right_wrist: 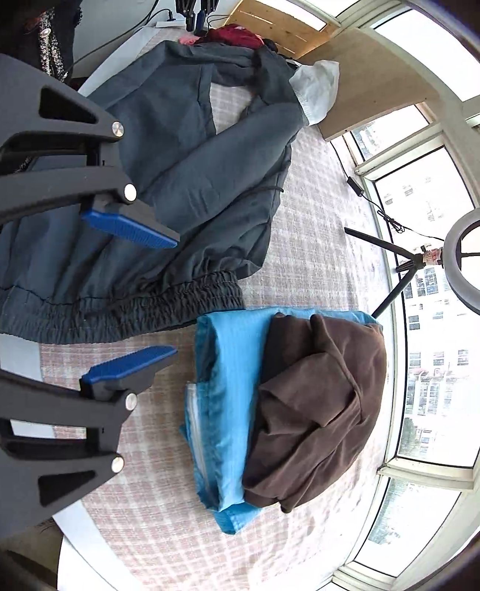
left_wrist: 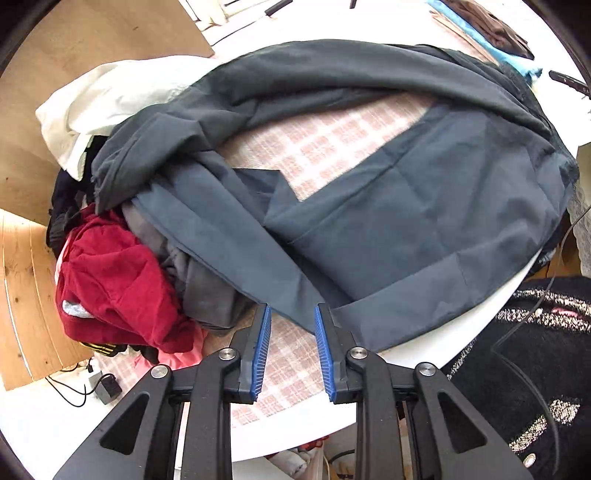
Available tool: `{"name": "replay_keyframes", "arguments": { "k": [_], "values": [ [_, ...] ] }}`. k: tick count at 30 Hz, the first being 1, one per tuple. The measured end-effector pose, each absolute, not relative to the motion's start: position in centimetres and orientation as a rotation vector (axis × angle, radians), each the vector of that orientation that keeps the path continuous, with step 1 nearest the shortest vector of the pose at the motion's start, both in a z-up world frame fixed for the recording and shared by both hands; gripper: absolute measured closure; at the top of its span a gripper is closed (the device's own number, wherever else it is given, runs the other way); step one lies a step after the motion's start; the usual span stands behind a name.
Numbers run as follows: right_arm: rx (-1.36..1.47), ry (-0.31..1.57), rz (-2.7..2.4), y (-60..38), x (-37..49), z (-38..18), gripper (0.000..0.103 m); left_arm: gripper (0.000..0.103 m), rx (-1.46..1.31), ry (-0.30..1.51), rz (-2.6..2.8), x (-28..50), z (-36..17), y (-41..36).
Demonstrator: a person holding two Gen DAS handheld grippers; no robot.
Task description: Fold clothes
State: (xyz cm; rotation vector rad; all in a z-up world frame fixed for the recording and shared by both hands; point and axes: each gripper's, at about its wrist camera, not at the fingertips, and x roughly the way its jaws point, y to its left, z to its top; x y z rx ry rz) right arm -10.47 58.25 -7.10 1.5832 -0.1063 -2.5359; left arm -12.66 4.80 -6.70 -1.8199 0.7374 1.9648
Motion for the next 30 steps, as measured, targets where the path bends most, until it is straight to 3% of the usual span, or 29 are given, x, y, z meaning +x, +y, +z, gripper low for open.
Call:
{"name": "replay_keyframes", "arguments": {
  "k": [6, 9, 12, 18, 23, 25, 26, 30],
  "values": [
    [1.57, 0.039, -2.41, 52.2, -16.0, -10.1, 0.049, 0.078, -1.838, 0.631, 2.148, -14.4, -4.9, 1.1],
    [1.575, 0.157, -2.353, 49.0, -18.5, -11.4, 0.049, 0.07, -1.816, 0.608, 2.244, -16.7, -4.3, -0.5],
    [1.582, 0.169, -2.327, 46.6, -20.8, -12.1, 0.049, 0.071, -1.776, 0.613, 2.282, -19.4, -4.4, -1.9],
    [1.604, 0.274, -2.308, 42.7, -22.2, -12.0, 0.049, 0.07, -1.689, 0.807, 2.237, -24.2, -7.0, -2.3],
    [1.654, 0.29, -2.366, 43.2, -23.1, -11.7, 0.049, 0.07, -1.606, 0.842, 2.169, -26.9, -9.5, -1.0],
    [1.678, 0.228, -2.405, 44.9, -23.7, -11.5, 0.049, 0.076, -1.594, 0.851, 2.148, -28.0, -10.7, -0.2],
    [1.693, 0.203, -2.418, 45.7, -23.9, -11.5, 0.049, 0.101, -1.593, 0.85, 2.143, -28.5, -11.3, 0.2],
    [1.732, 0.256, -2.429, 47.6, -24.3, -11.6, 0.049, 0.102, -1.582, 0.74, 2.225, -30.7, -10.4, -0.3]
  ]
}}
